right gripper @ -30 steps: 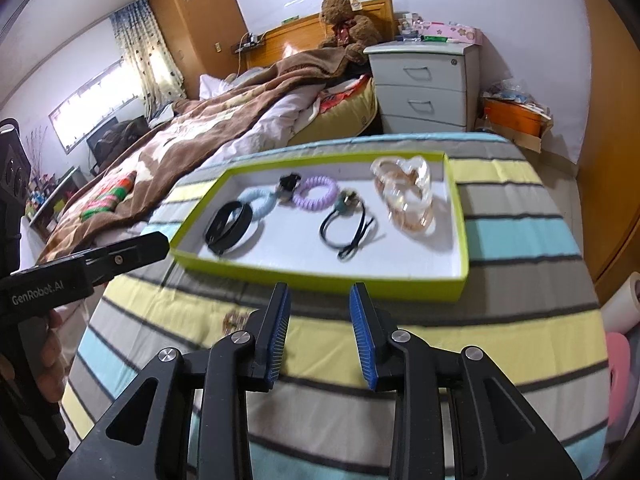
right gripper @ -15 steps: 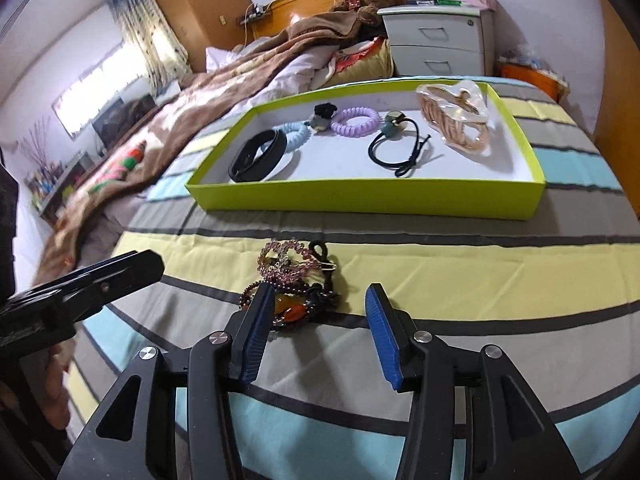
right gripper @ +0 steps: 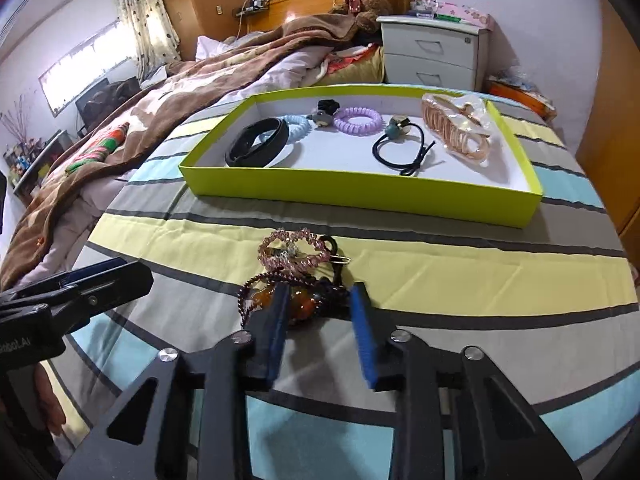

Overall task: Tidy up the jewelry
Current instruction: 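Withdraw both tools and move the right tool to the dark beaded bracelet, then grasp the dark beaded bracelet with the right tool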

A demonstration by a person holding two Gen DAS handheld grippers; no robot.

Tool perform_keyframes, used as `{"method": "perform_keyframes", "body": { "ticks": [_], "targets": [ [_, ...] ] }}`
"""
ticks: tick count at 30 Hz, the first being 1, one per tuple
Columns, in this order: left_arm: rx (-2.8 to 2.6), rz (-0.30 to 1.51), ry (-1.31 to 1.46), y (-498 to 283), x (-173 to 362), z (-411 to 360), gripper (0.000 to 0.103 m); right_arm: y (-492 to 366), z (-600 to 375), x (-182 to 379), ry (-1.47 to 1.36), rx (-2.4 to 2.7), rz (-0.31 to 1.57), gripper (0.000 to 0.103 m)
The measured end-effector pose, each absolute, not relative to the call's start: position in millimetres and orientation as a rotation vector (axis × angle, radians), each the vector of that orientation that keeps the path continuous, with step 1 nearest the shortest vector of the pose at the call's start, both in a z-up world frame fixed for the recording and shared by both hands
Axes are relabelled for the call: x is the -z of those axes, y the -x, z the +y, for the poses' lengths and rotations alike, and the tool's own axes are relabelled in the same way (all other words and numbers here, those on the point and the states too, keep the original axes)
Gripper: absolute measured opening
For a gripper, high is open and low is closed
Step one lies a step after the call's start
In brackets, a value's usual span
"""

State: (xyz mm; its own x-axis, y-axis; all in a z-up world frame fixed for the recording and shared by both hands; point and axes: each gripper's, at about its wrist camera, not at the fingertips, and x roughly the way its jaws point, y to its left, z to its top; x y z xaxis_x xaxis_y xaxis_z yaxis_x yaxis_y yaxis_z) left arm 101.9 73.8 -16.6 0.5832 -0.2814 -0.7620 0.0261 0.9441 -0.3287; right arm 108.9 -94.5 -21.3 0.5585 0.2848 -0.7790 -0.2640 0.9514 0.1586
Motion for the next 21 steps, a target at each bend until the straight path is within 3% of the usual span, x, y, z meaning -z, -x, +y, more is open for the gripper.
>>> {"method": "perform_keyframes", "body": {
  "ticks": [2, 4, 21],
  "targets": [
    [0.191, 0.935, 0.299, -101, 17, 74, 0.067, -106, -99, 21, -0.037, -0.339, 0.926, 0.023],
    [0.194, 0.937, 0.298, -100, 18, 73, 0.067, -103, -103, 21, -0.053, -0.353, 0.930, 0.008],
    [0.228, 0.969, 0.279, -101, 21, 56, 0.068, -83, -163, 3, -0.025, -0.212, 0.880, 0.008]
  ]
}}
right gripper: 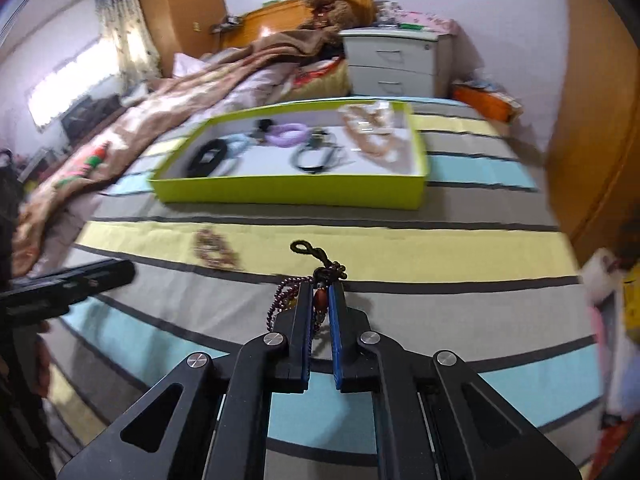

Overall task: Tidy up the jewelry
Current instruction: 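Grasp the dark beaded bracelet with the right tool, then move the left tool to the pink rhinestone hair clip and grasp it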

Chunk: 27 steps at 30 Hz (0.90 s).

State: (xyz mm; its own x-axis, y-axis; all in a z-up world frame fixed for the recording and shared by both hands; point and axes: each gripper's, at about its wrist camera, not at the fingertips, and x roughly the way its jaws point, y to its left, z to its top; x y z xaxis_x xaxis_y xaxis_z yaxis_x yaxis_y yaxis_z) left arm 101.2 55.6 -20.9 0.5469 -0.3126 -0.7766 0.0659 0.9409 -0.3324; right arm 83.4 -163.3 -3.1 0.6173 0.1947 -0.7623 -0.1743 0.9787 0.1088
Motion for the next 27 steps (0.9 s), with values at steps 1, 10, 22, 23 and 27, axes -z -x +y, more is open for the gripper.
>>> {"method": "perform_keyframes", "body": {
  "ticks": [1, 10, 22, 23, 27],
  "targets": [
    [0.232, 0.972, 0.273, -102, 21, 53, 0.068, -84, -170, 3, -0.030, -0.202, 0.878, 0.008],
    [0.268, 1.010, 0.256, -126, 20, 21, 0.068, -84, -201, 3, -0.030, -0.128, 0.864, 0.008],
    [0.282, 1.040, 0.192, -150, 23, -30, 0.068, -86, -210, 8, -0.067, -0.151, 0.863, 0.008],
    [0.283, 1.043, 0.187, -152, 24, -33, 0.068, -86, -210, 9, -0.068, -0.155, 0.865, 0.008],
    [0.305, 1.030, 0.141, -157, 23, -47, 0.068, -87, -211, 10, -0.080, -0.166, 0.868, 0.008]
  ]
}}
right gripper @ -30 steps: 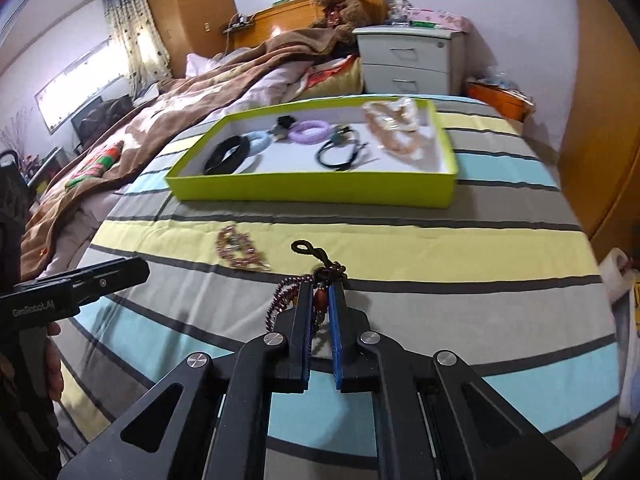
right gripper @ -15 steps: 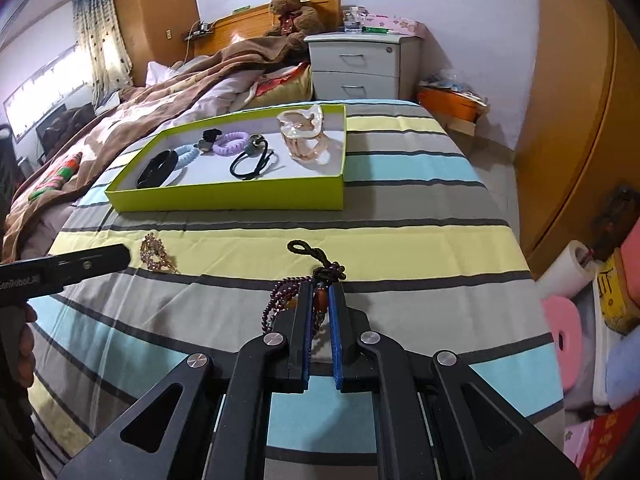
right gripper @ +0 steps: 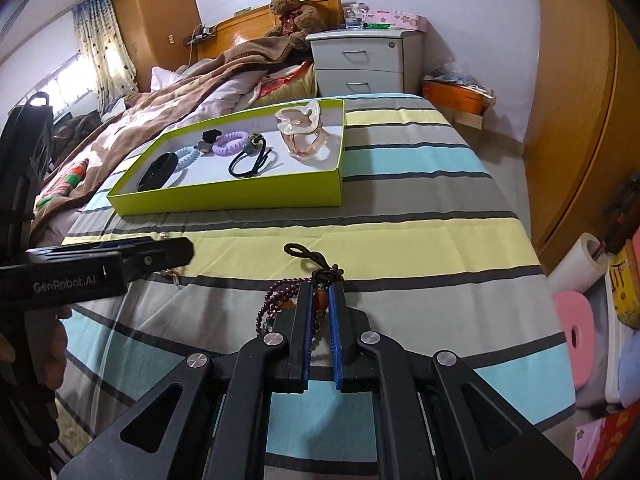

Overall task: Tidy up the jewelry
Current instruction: 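Move the left tool to the pink rhinestone hair clip and grasp it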

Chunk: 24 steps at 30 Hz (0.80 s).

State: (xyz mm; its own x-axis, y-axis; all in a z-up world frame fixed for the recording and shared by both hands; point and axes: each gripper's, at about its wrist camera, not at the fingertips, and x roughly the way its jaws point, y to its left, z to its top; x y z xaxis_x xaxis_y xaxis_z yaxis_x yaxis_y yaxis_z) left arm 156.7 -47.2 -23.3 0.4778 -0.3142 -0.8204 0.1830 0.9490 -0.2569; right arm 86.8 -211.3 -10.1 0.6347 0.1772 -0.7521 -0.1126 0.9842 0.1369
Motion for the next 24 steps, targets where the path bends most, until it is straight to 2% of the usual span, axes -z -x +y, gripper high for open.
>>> {"method": "perform_keyframes", "body": {
  "ticks": [17, 24],
  "targets": [
    [0.175, 1.043, -0.020, -139, 25, -40, 0.068, -90, -212, 10, -0.092, -0.199, 0.868, 0.008],
    [0.150, 1.045, 0.069, -143, 25, -29, 0.068, -91, -210, 11, -0.096, -0.209, 0.868, 0.008]
  ]
}}
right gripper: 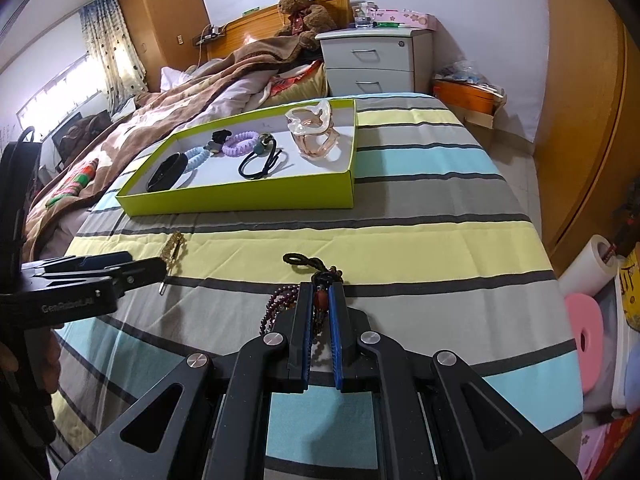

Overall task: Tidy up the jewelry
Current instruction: 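Move the left tool to the pink rhinestone hair clip and grasp it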

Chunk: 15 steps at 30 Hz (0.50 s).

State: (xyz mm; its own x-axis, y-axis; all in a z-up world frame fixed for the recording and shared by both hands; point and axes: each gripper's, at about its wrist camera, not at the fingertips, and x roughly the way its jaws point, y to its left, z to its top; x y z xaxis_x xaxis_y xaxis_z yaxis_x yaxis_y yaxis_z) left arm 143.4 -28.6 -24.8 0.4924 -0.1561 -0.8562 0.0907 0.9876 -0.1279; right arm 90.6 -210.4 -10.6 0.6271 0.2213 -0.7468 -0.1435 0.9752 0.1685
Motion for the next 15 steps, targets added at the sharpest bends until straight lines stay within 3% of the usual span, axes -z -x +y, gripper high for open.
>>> {"method": "perform_keyframes", "body": {
  "ticks": [5, 9, 13, 15],
  "targets": [
    [0.164, 1.028, 0.071, -148, 26, -36, 0.068, -91, -209, 11, -0.097, -0.218, 0.872, 0.009],
    [0.145, 1.026, 0.030, -148, 27, -44, 0.068, -94, -206, 14, -0.088, -0.224, 0.889, 0.029],
    [0.133, 1.006, -0.016, -145, 29, -49, 0.067, -97, -201, 17, -0.063, -0.226, 0.911, 0.030],
    [0.129, 1.002, -0.022, -145, 28, -48, 0.063, -97, -203, 18, -0.067, -0.221, 0.912, 0.030]
  ]
}}
